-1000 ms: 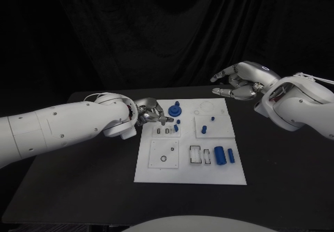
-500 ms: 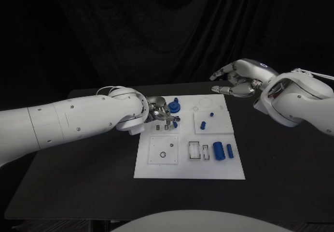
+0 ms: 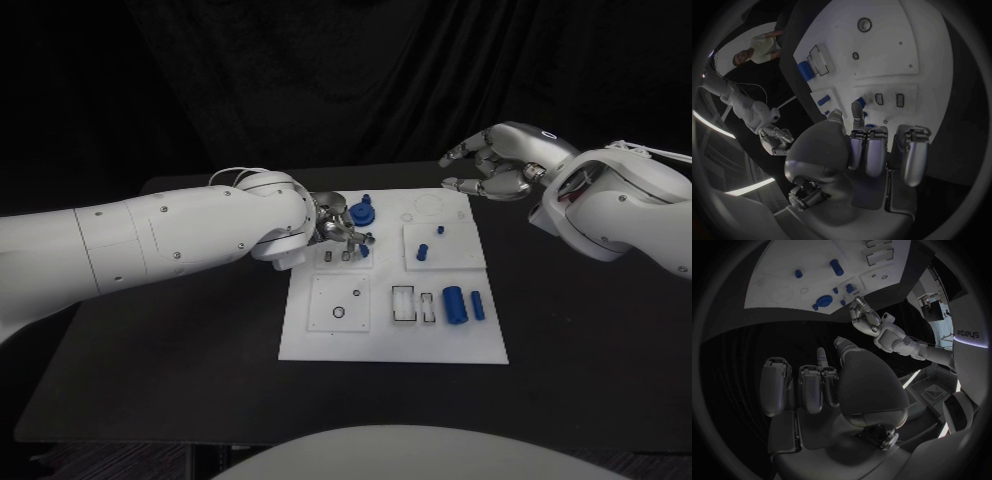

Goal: Assemble the parts on the task board

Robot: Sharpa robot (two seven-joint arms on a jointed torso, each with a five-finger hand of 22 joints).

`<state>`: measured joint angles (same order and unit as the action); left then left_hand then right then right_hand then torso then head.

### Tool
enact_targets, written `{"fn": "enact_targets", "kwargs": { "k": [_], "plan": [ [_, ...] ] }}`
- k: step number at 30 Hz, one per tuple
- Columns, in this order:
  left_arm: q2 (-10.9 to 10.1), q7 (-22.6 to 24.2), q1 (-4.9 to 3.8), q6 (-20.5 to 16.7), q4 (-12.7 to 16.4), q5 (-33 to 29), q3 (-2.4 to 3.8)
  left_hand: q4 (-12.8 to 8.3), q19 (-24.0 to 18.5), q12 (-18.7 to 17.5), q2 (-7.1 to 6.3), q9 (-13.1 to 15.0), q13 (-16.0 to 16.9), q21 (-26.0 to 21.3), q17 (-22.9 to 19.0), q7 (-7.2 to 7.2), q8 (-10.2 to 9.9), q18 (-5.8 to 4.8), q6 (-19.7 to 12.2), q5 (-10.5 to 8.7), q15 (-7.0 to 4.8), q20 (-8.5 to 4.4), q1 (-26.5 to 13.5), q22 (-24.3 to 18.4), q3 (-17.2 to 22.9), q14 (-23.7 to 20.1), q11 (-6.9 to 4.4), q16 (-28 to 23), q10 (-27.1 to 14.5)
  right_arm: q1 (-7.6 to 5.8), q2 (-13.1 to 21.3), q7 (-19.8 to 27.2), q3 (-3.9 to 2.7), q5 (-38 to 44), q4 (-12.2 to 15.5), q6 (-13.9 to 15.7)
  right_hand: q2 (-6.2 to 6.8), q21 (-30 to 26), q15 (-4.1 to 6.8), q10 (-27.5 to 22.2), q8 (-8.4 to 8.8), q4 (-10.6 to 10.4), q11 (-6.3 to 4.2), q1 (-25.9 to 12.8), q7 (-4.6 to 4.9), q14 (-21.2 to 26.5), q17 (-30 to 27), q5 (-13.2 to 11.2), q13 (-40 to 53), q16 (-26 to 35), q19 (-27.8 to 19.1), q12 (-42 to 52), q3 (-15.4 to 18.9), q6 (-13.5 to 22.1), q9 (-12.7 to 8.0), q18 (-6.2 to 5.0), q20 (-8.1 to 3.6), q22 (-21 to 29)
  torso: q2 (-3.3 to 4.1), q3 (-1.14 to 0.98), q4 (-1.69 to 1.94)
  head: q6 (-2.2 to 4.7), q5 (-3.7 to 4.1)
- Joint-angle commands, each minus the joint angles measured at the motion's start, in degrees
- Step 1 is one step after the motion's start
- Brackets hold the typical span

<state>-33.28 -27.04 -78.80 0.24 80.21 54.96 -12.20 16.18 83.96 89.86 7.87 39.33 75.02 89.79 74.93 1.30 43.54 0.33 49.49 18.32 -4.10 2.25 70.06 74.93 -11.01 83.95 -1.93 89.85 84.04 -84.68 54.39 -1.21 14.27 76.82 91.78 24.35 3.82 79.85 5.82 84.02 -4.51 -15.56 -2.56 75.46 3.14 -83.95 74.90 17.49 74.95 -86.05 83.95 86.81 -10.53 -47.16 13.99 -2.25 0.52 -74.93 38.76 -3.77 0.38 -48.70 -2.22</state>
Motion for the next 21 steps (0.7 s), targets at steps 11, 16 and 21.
{"fn": "enact_targets", "kwargs": {
  "k": [11,16,21],
  "plan": [
    [1.56,-2.02,-0.1,-0.63,-1.5,0.41,0.04,-0.23,6.04,0.14,-0.52,2.62,14.98,0.21,15.07,-0.33,0.25,-0.33,0.65,-0.3,-0.84,-0.6,-0.06,15.07,1.35,6.05,-0.67,0.15,5.96,0.16,-0.12,-1.29,-0.07,0.02,-0.24,0.18,-0.09,-0.19,-0.41,3.27,-0.26,0.15,0.45,0.51,-0.01,-4.8,9.41,0.09,11.79,0.26,1.86,-0.21,-0.34,-0.53,-0.09,-0.05,0.53,-12.04,0.02,-0.18,-0.31,-0.19,-0.09],
    [2.39,-1.9,-0.09,-0.97,-2.58,0.41,0.04,-0.22,6.04,0.14,-0.56,2.94,14.98,0.21,15.07,-0.33,0.13,-0.33,0.47,-0.36,-0.87,-0.64,-0.07,15.07,1.5,6.05,-0.68,0.15,5.96,0.16,-0.19,-1.34,-0.07,0.02,-0.35,0.18,-0.11,-0.21,-0.42,3.21,-0.29,0.12,0.46,0.49,0.01,-4.79,9.39,0.08,11.71,0.28,1.85,-0.29,-0.33,-0.63,-0.11,-0.05,0.54,-12.03,0.04,-0.05,-0.13,-0.09,-0.07],
    [3.08,-1.85,-0.07,-0.89,-3.7,0.41,0.04,-0.27,6.04,0.14,-0.55,3.43,14.98,0.21,15.07,-0.32,-0.11,-0.33,0.19,-0.28,-0.9,-0.69,0.04,15.07,1.84,6.05,-0.7,0.15,5.96,0.16,-0.3,-1.35,-0.07,0.02,-0.36,0.24,-0.11,-0.21,-0.42,3.21,-0.29,0.12,0.46,0.49,0.01,-4.79,9.39,0.08,11.71,0.28,1.85,-0.29,-0.33,-0.63,-0.11,-0.05,0.54,-12.03,0.09,0.1,-0.04,-0.12,0.08]
  ]
}}
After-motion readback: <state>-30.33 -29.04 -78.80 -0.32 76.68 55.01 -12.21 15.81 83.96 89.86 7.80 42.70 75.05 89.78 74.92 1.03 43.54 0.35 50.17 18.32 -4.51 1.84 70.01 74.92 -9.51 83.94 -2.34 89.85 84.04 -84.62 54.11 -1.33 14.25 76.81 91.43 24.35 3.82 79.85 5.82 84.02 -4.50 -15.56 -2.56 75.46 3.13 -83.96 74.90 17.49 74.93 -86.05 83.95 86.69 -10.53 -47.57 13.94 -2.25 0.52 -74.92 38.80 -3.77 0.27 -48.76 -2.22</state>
